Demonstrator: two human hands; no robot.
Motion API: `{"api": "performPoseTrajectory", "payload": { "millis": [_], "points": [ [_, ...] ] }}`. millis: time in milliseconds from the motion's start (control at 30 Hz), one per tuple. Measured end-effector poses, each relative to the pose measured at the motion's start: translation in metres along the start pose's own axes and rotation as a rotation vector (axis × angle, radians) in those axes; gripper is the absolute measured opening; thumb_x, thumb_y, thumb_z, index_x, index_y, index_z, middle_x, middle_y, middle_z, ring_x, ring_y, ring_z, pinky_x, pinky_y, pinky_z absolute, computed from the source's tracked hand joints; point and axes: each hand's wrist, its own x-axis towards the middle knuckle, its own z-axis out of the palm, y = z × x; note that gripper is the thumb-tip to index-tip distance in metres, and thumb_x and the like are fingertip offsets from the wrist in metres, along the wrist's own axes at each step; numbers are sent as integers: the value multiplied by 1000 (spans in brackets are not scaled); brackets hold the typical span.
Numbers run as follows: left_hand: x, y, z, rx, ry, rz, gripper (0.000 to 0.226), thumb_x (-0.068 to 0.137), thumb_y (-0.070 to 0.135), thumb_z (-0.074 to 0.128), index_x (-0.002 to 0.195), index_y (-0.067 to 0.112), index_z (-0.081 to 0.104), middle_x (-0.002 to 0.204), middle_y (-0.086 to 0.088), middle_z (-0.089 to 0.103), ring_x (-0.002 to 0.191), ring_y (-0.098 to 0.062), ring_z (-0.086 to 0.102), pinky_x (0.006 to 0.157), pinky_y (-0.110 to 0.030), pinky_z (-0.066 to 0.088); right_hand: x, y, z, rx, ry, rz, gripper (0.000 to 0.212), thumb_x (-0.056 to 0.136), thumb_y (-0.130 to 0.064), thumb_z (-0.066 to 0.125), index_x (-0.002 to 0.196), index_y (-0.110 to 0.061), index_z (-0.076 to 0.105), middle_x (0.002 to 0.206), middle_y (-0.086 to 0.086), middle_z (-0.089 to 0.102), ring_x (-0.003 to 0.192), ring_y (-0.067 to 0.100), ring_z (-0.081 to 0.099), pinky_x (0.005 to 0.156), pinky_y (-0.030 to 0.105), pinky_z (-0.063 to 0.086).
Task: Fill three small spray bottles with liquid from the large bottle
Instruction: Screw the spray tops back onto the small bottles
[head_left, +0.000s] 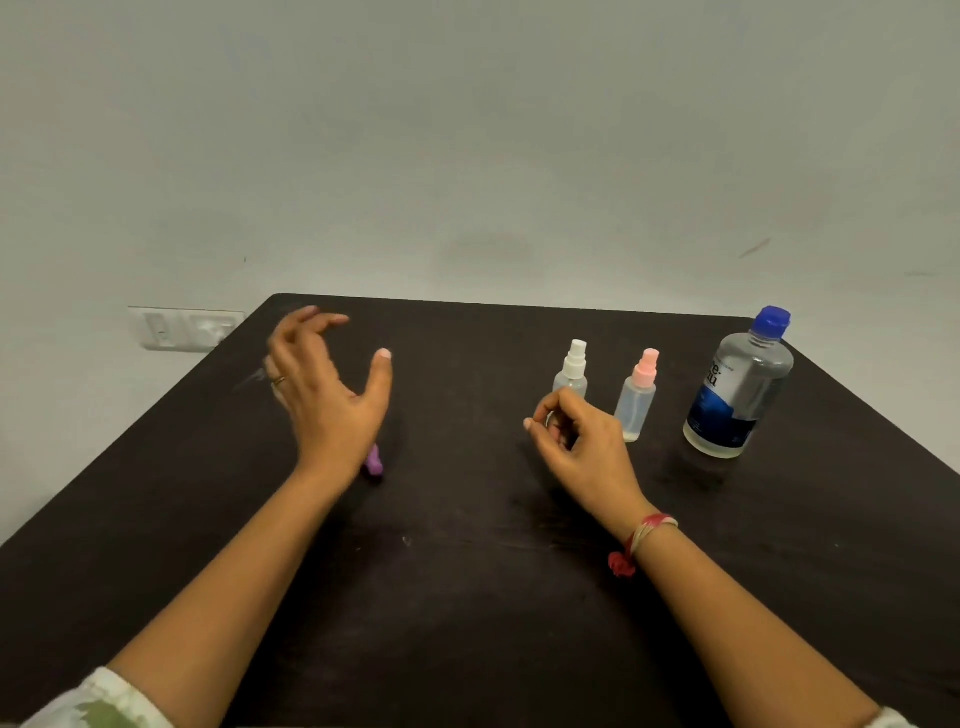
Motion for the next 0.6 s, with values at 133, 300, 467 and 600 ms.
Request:
{"api": "performPoseTrajectory", "payload": {
  "millis": [133, 300, 467, 600],
  "points": [
    [3, -35, -19, 63, -31, -163, 61, 75, 40, 69, 127, 17, 45, 145, -9, 30, 136, -30, 25, 107, -49, 29, 1, -12, 8, 6, 1, -5, 11, 84, -15, 68, 84, -19, 59, 73, -7, 57, 66, 11, 54, 60, 13, 43],
    [1, -42, -11, 34, -117, -271, 74, 76, 36, 76, 135, 12, 40, 152, -13, 19, 142, -30, 14, 112, -43, 20, 0, -34, 42, -10, -152, 86, 27, 80, -23, 72, 104, -24, 59, 106, -8, 46, 93, 5, 53, 79, 20, 48],
    [1, -48, -11, 40, -138, -308, 77, 78, 31, 74, 140, 10, 33, 154, -13, 15, 143, -30, 14, 111, -39, 21, 5, -62, 86, 10, -290, 174, 50, 74, -34, 78, 116, -24, 55, 118, -5, 38, 112, 9, 44, 96, 27, 39],
    [1, -55, -11, -4, -152, -349, 77, 80, 27, 72, 141, 7, 30, 150, -16, 24, 141, -32, 21, 112, -38, 21, 16, -78, 115, -60, -319, 196, 57, 70, -45, 78, 114, -23, 49, 114, -5, 39, 106, 14, 43, 91, 30, 39]
  ]
}}
